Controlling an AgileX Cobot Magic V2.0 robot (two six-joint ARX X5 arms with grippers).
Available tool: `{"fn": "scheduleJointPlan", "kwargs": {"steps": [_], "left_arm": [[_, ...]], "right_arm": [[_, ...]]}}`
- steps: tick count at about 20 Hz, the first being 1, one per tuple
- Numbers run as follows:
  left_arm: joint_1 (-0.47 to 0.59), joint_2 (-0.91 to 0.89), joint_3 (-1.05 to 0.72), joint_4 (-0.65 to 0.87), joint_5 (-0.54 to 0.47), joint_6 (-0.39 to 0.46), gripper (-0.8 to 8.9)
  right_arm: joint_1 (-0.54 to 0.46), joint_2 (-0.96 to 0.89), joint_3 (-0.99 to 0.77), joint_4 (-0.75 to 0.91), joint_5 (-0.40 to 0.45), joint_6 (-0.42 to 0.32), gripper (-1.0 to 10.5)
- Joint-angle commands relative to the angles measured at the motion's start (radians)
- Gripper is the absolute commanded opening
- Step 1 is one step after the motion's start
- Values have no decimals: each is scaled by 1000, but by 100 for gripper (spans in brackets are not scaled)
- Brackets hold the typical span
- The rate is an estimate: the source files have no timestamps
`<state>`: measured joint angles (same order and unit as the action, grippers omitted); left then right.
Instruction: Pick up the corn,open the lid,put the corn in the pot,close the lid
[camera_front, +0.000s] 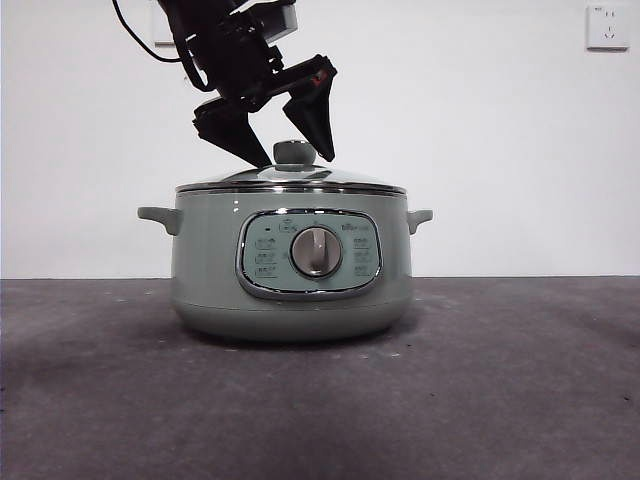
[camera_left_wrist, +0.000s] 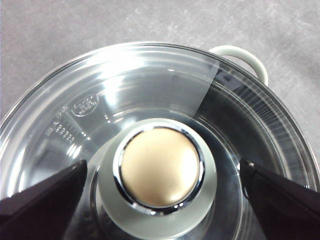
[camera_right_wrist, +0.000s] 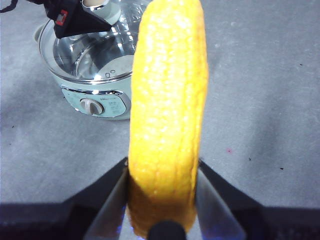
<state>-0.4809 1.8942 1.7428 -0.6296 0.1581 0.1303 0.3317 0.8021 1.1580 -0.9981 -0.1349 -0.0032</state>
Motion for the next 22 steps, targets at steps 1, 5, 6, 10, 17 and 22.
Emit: {"fn": "scheduleJointPlan", "kwargs": {"steps": [1,5,6,10,17,22], "left_arm": [[-1,12,-2,8,-1,4,210],[-3,12,-2,-14,6,0,49],[-3,12,-2,-24,6,0,48],[-3,11,-2,-35,6,1,-8],[2,-46,0,-9,6,-9,-8],[27,-174,0,16,6,-26,-8]], "right_arm": [[-1,-2,1,3,-3,11,-12],[-1,-2,1,4,-3,10,-12],[-1,-1,1,5,-3,10,-12],[-1,0,1,6,-3,7,-12],[-1,6,1,7,-3,3,-12],[-1,32,1,40,-4,2,-12]]}}
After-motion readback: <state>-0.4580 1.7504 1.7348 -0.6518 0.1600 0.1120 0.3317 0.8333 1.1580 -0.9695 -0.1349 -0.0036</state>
